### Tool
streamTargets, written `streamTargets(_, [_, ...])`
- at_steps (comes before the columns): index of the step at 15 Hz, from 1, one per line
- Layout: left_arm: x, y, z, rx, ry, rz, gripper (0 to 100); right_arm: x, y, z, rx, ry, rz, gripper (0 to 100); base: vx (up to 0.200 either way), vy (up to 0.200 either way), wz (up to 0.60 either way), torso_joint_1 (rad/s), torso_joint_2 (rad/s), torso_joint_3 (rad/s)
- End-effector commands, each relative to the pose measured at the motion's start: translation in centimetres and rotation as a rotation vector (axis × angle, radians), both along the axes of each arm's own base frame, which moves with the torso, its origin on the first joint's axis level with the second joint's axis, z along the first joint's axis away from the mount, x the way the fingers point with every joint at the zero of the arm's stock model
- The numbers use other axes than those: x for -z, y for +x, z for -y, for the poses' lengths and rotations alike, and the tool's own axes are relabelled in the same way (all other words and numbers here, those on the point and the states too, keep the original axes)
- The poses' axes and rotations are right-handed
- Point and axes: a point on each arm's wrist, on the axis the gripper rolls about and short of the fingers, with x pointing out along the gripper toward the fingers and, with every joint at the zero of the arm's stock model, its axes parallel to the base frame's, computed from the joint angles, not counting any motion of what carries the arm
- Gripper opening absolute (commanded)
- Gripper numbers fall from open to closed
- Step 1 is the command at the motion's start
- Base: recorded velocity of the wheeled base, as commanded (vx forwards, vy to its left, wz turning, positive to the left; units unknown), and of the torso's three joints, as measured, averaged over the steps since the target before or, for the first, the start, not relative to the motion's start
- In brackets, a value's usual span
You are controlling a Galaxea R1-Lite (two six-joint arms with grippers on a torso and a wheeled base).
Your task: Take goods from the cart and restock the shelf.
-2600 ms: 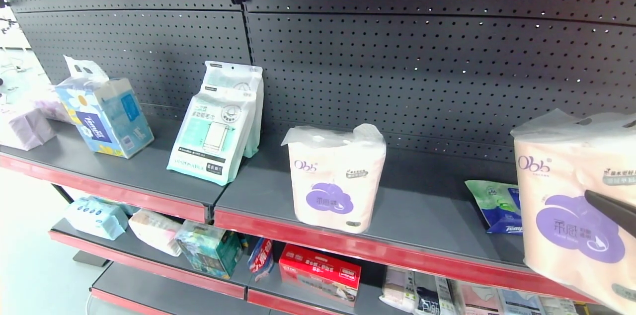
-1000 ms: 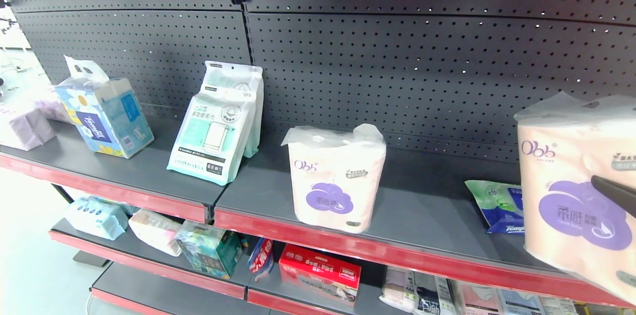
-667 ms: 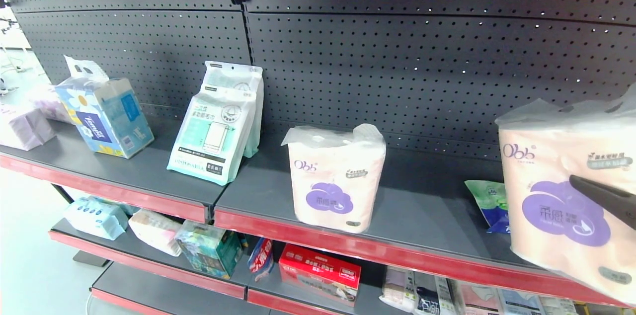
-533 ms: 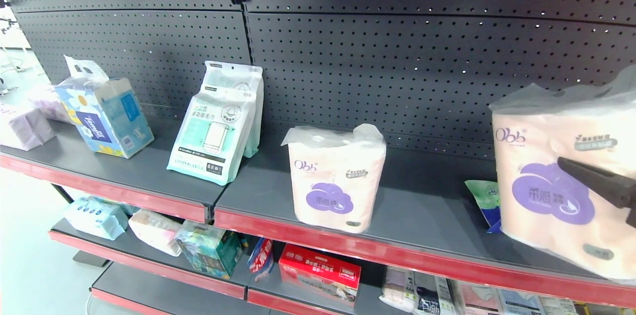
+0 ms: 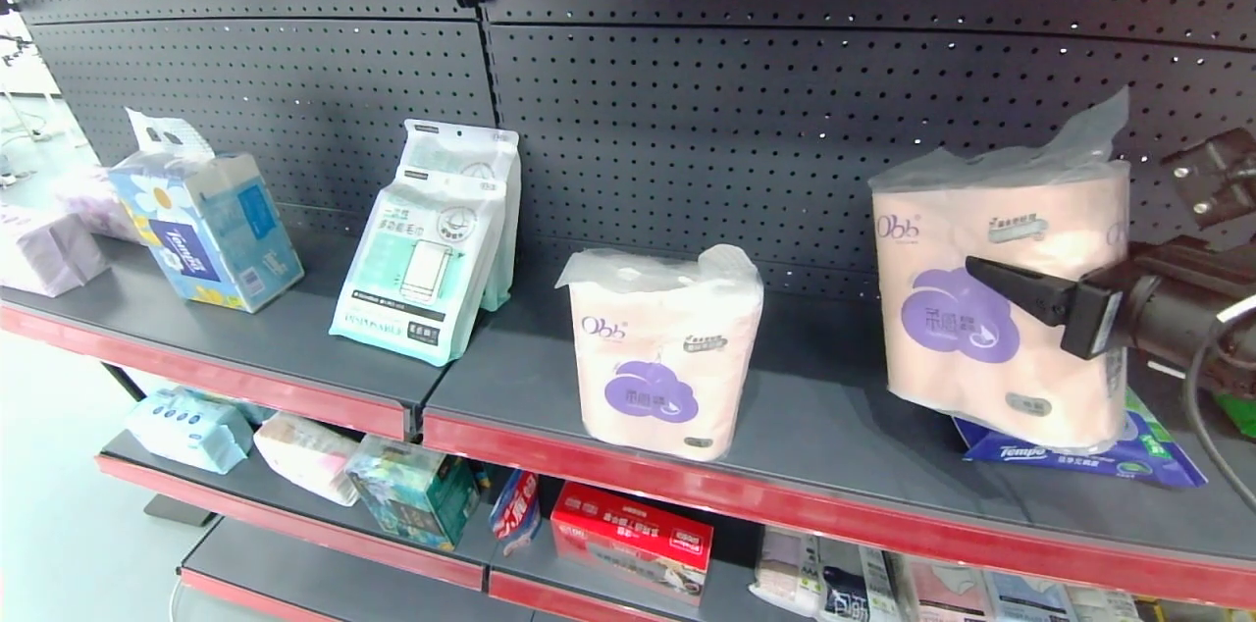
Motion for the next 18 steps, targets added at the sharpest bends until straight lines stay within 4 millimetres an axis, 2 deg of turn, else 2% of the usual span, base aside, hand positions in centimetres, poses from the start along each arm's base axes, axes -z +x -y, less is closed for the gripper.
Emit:
streamTargets(1, [0.0, 0.0, 0.0, 0.0, -0.001, 0.0, 100, 1.6, 1.9, -1.2, -0.039, 0.007, -0.047, 0, 0.0, 0.0, 0.0, 0.0, 0.0, 0.0])
streamTargets(7, [0.0, 0.0, 0.0, 0.0, -0.001, 0.0, 100, 3.6, 5.8, -2.2, -0.112, 0.059, -0.01, 0, 0.0, 0.0, 0.0, 0.0, 0.0, 0.0])
streamTargets(13, [0.0, 0.0, 0.0, 0.0, -0.001, 0.0, 100, 5.1, 7.9, -2.7, -0.303, 0.1, 0.018, 0, 0.0, 0.0, 0.0, 0.0, 0.0, 0.0])
streamTargets(18, [0.0, 0.0, 0.0, 0.0, -0.001, 0.0, 100, 6.3, 10.2, -2.9, -0.312, 0.103, 0.068, 0, 0.0, 0.0, 0.0, 0.0, 0.0, 0.0])
